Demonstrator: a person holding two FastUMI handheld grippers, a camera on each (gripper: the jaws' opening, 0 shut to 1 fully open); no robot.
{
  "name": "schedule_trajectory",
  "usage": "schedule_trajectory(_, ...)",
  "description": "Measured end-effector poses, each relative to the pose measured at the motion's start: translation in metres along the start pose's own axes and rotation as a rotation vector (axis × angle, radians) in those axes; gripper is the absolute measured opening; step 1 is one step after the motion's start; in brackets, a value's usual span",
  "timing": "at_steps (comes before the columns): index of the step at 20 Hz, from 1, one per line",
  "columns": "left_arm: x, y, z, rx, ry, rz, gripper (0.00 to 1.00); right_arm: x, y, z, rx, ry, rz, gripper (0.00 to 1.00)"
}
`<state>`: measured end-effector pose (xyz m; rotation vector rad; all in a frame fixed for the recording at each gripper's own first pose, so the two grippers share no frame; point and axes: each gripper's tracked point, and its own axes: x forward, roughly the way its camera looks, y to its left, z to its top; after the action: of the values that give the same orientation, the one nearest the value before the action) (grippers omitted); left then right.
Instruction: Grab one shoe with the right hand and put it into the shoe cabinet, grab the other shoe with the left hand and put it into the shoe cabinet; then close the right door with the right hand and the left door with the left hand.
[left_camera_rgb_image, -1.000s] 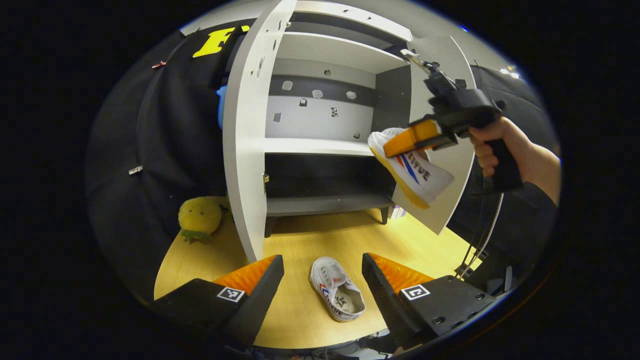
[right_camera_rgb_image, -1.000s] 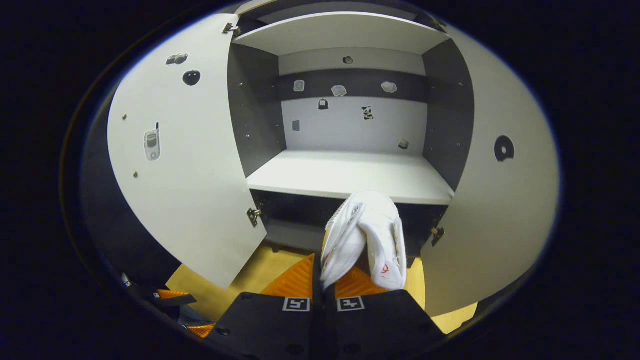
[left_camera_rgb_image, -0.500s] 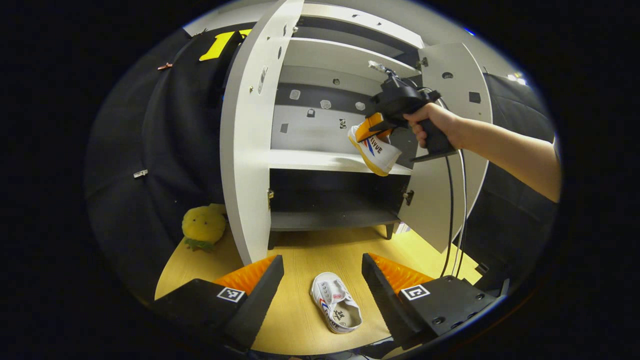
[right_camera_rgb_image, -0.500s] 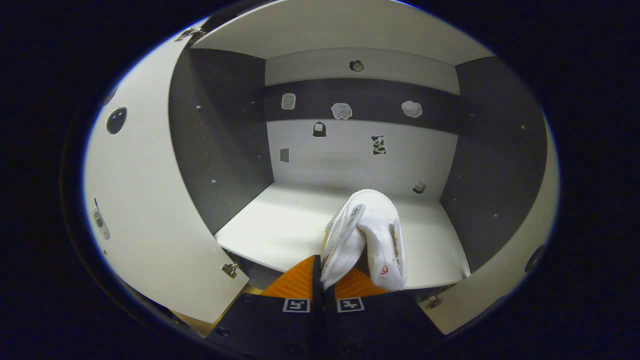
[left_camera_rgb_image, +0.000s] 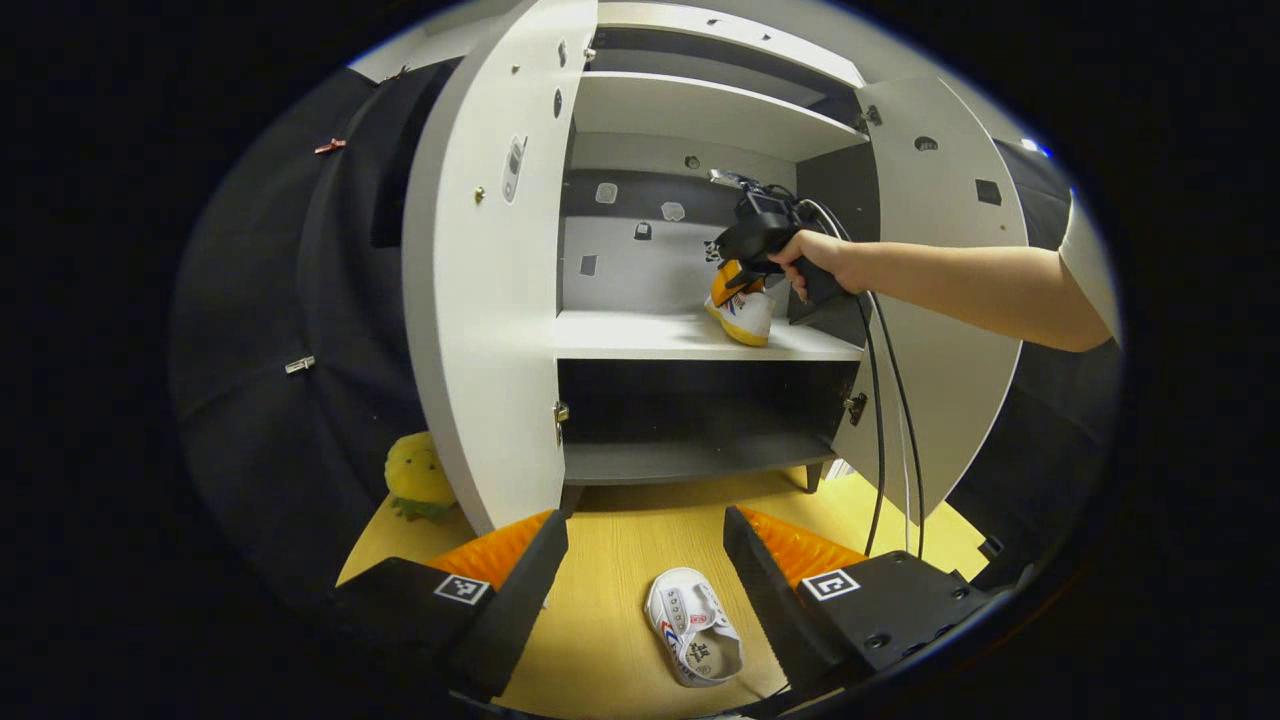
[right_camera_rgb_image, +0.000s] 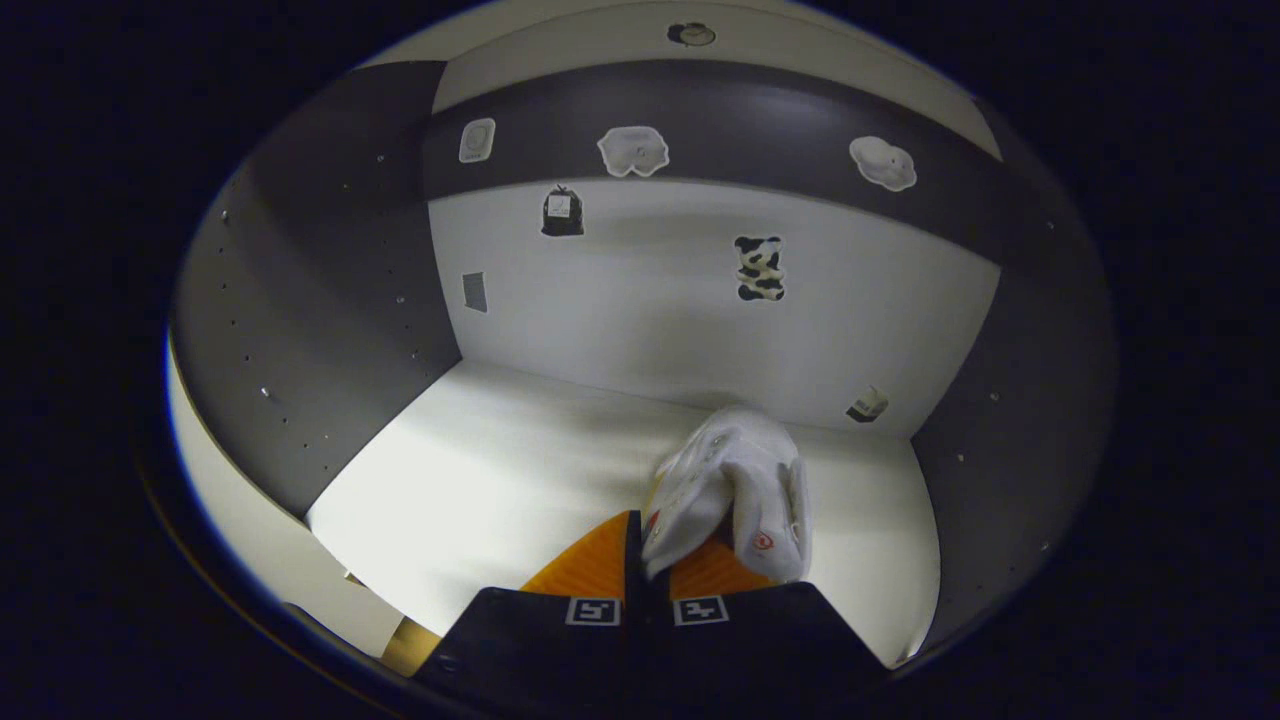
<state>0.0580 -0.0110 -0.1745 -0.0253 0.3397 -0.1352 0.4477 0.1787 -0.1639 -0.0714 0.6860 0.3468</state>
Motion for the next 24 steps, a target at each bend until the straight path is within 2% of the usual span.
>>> schedule_trajectory(4,0.005,-0.008,0.005,-0.017,-0.011,0.001,0.98,0.007,0.001,-0.002,-0.048,0.023,-0.048,0.05)
schedule_trajectory(6,0.003,-0.010,0.008,-0.020,-0.021,0.001,0.98,-0.002,0.005,-0.001,-0.067,0.020,-0.051,0.12)
schedule_trajectory(7,0.002,-0.011,0.007,-0.021,-0.026,0.001,0.98,-0.011,0.010,-0.001,-0.070,0.018,-0.048,0.24)
schedule_trajectory(8,-0.001,-0.011,0.007,-0.024,-0.030,-0.001,0.98,-0.020,0.015,-0.001,-0.080,0.012,-0.040,0.31)
schedule_trajectory(9,-0.002,-0.011,0.006,-0.029,-0.034,-0.004,0.98,-0.037,0.021,0.001,-0.091,-0.002,-0.037,0.63)
schedule_trajectory(10,-0.005,-0.011,0.005,-0.034,-0.038,-0.011,0.97,-0.049,0.025,0.005,-0.109,-0.034,-0.043,0.75)
schedule_trajectory(11,-0.007,-0.011,0.002,-0.036,-0.040,-0.020,0.98,-0.063,0.026,0.009,-0.135,-0.068,-0.061,0.99)
schedule_trajectory(14,-0.016,-0.009,-0.006,-0.021,-0.046,-0.042,0.98,-0.107,0.039,0.006,-0.181,-0.117,-0.080,0.98)
schedule_trajectory(19,-0.032,-0.003,-0.037,-0.009,-0.023,-0.078,0.98,-0.200,0.060,-0.030,-0.123,-0.245,-0.059,0.98)
schedule_trajectory(21,-0.037,-0.005,-0.052,-0.003,-0.012,-0.102,0.98,-0.237,0.059,-0.060,-0.106,-0.298,-0.081,0.98)
schedule_trajectory(24,-0.037,-0.011,-0.084,0.029,0.028,-0.129,0.98,-0.274,0.052,-0.120,-0.077,-0.307,-0.114,0.98)
